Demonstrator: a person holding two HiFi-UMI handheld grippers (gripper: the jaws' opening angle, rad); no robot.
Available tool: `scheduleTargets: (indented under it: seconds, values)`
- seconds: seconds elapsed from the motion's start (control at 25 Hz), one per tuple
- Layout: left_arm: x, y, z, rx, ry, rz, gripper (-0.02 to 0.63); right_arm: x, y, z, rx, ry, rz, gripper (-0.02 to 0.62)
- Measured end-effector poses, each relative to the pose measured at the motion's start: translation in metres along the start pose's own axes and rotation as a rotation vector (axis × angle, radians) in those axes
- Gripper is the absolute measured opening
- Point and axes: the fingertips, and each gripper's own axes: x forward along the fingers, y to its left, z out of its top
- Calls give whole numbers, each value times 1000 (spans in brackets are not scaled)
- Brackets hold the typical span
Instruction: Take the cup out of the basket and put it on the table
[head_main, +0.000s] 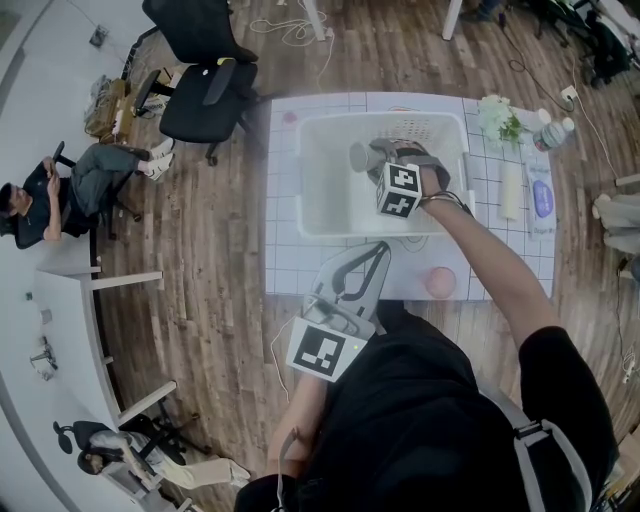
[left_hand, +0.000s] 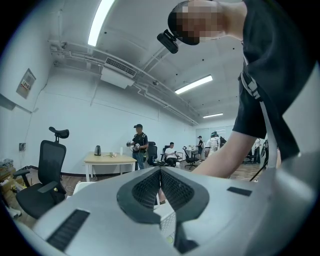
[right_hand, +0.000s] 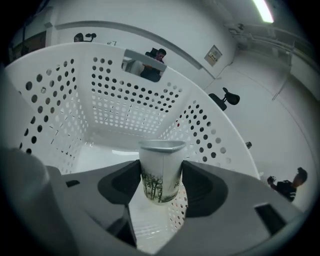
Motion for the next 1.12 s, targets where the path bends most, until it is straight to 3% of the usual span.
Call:
scheduleTargets:
  seconds: [1.12]
  values:
    - [-55, -15, 23, 43, -67, -59, 9, -219, -6, 79, 126, -302, -299, 265]
